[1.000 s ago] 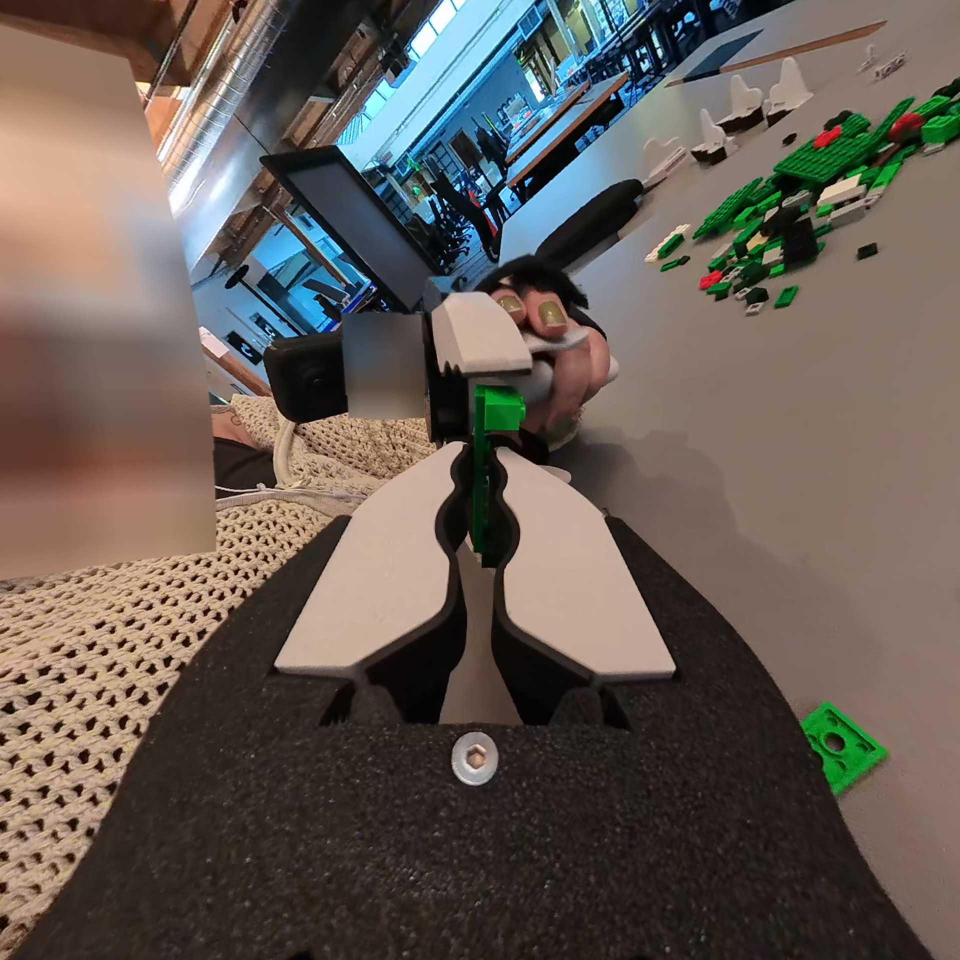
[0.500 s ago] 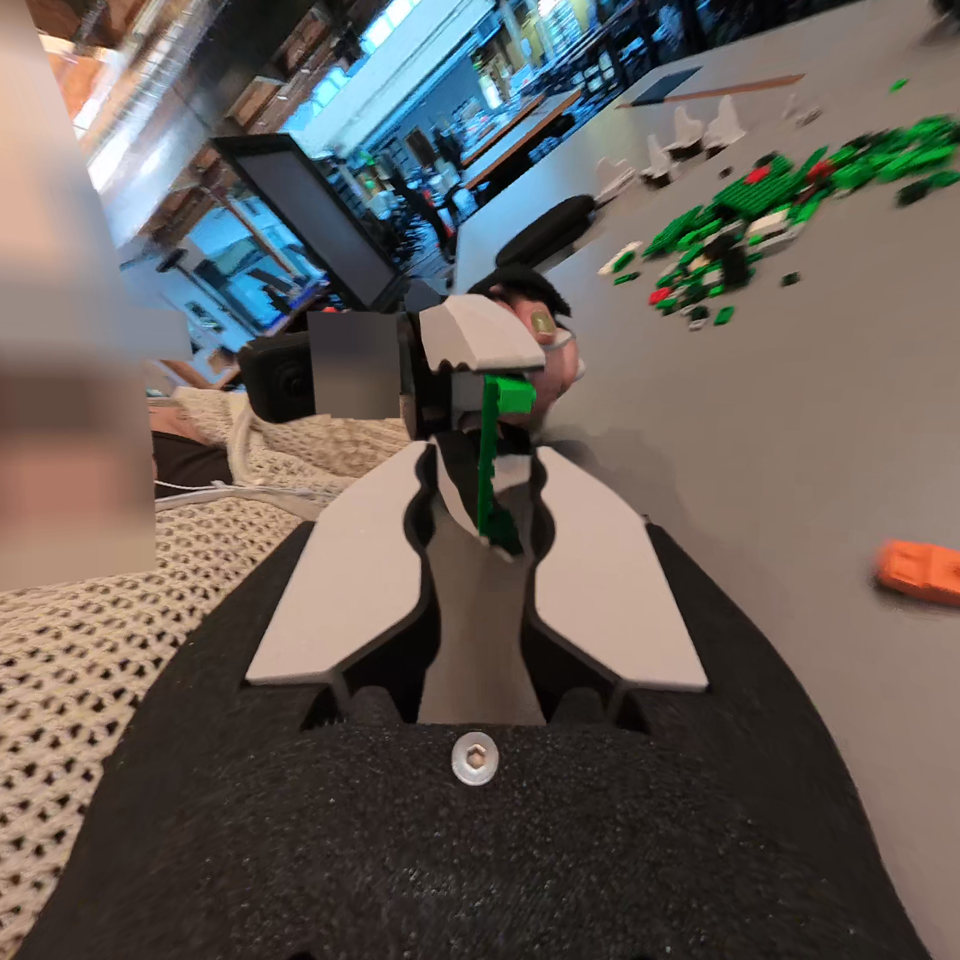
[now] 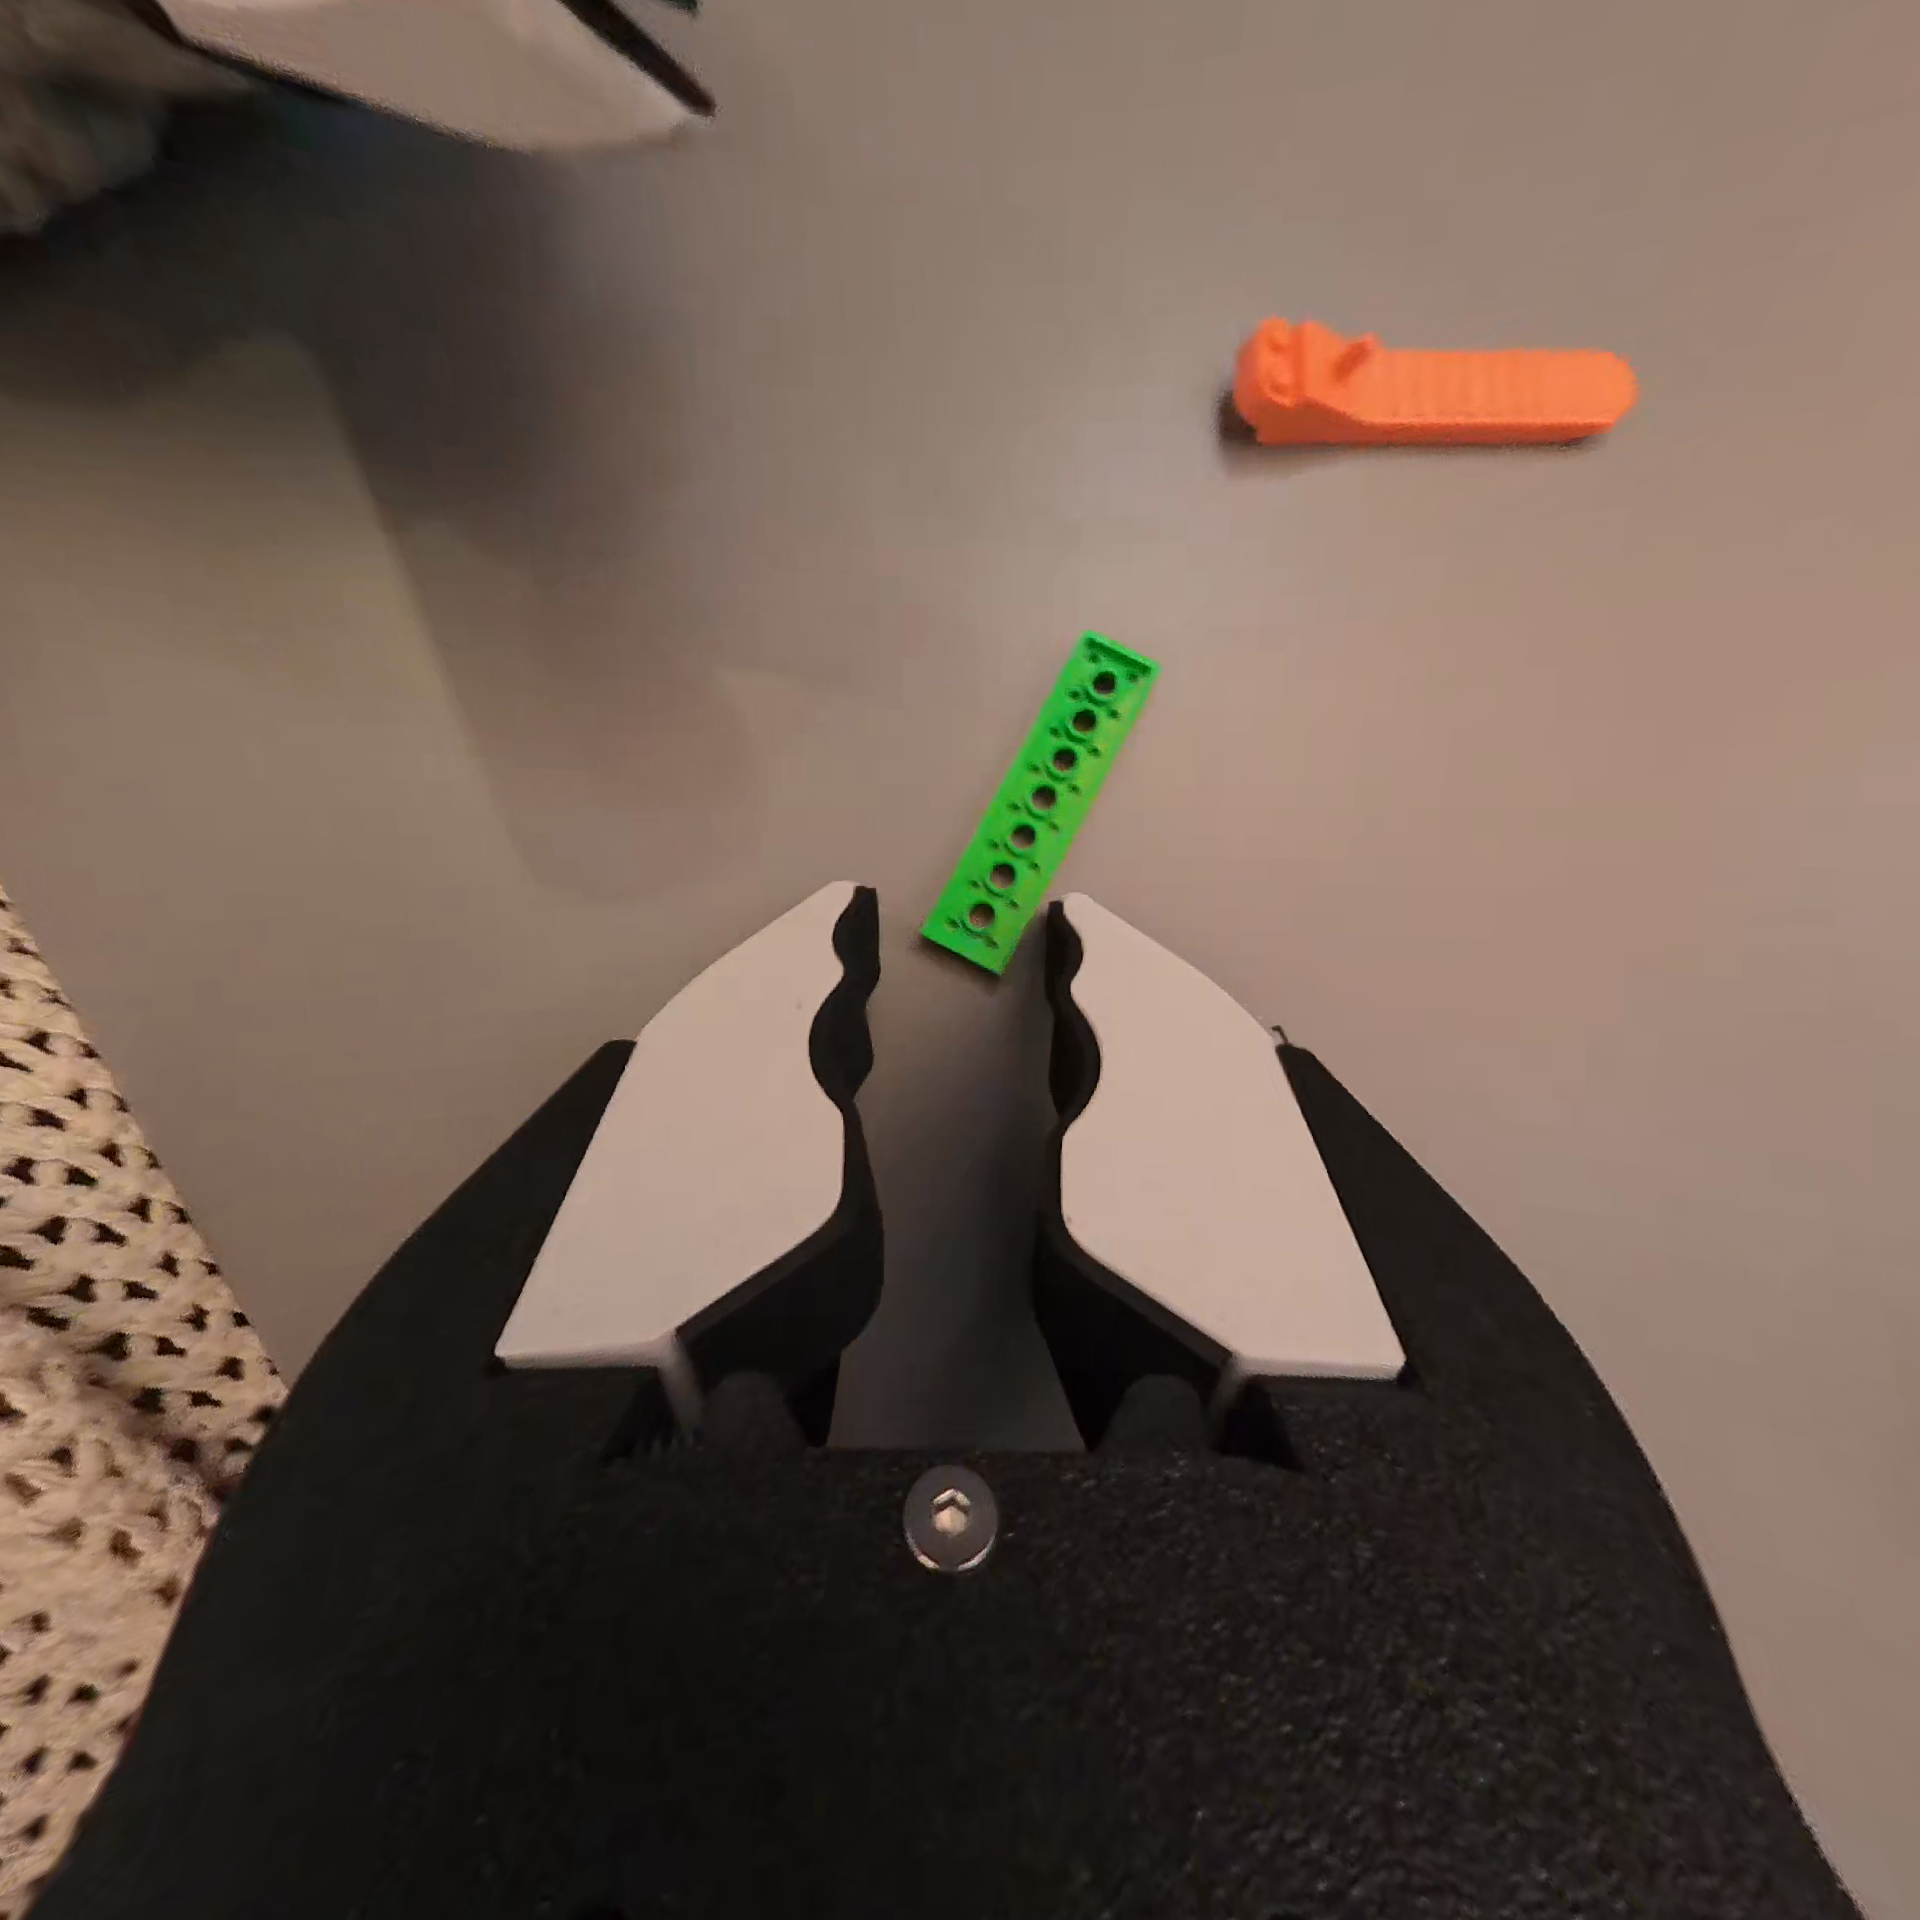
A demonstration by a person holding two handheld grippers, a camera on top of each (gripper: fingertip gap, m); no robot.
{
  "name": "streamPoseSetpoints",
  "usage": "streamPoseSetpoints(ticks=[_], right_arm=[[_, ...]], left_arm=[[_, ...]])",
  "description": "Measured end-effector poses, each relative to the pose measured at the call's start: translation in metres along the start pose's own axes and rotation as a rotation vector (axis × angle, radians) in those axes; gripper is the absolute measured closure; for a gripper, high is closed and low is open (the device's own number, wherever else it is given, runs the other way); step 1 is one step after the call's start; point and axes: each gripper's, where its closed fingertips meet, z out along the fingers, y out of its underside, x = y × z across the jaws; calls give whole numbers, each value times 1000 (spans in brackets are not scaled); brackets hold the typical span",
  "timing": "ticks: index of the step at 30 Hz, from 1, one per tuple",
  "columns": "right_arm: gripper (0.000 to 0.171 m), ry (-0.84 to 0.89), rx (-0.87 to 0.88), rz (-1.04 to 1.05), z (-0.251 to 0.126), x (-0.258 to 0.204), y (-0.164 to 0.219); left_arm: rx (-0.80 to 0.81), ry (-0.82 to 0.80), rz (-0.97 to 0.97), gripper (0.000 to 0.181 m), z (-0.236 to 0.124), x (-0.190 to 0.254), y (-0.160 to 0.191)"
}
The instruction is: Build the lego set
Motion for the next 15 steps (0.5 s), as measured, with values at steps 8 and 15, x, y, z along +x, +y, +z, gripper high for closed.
streamPoseSetpoints(ticks=[8, 15], right_arm=[[142, -122, 34, -20, 7, -22, -12], [130, -53, 148, -39, -7, 11, -23]], left_arm=[[21, 126, -94, 109, 1, 14, 0], [68, 367, -201, 109, -5, 41, -5]])
